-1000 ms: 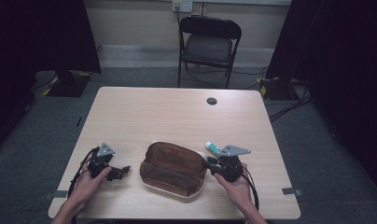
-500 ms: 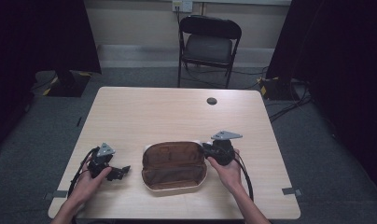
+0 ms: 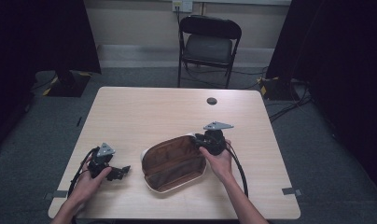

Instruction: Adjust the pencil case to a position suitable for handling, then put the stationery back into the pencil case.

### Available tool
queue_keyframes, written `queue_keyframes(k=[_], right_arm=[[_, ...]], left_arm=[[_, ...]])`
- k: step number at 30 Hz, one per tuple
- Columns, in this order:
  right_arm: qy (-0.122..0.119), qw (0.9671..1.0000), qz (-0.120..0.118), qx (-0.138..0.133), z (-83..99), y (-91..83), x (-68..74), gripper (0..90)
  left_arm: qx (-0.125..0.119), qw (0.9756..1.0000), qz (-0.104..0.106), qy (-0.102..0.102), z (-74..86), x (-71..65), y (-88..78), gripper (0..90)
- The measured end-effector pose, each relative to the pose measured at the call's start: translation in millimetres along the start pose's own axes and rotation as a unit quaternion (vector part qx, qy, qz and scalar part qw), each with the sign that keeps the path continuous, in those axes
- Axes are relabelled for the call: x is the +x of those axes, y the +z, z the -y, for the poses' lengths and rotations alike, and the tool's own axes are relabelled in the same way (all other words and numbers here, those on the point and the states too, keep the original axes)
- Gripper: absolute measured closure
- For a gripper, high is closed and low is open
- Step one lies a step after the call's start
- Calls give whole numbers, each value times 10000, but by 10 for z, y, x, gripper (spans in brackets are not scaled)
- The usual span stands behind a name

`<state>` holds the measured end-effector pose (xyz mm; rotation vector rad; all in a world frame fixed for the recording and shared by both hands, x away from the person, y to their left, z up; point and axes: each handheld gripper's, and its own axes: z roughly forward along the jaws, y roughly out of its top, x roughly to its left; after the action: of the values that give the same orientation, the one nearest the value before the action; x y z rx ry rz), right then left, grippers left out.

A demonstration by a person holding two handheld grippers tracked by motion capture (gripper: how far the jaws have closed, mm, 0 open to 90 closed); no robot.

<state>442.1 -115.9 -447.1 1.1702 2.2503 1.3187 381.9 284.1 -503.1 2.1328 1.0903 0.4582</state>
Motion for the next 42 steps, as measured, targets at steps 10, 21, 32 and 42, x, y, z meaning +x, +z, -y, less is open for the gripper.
queue_keyframes(k=[10, 21, 32, 42], right_arm=[[11, 10000, -85, 33, 98, -136, -16, 530], [108, 9998, 126, -97, 223, -511, -187, 520], [154, 9978, 544, 344, 518, -584, -510, 493], [-63, 9957, 704, 592, 571, -525, -516, 506]], left_arm=[[-13, 10000, 2, -12, 1, -1, 1, 0], [8, 10000, 4, -11, -2, 0, 1, 0], [4, 10000, 20, -7, -10, 2, 10, 0], [14, 10000, 25, 20, -19, 9, 17, 0]])
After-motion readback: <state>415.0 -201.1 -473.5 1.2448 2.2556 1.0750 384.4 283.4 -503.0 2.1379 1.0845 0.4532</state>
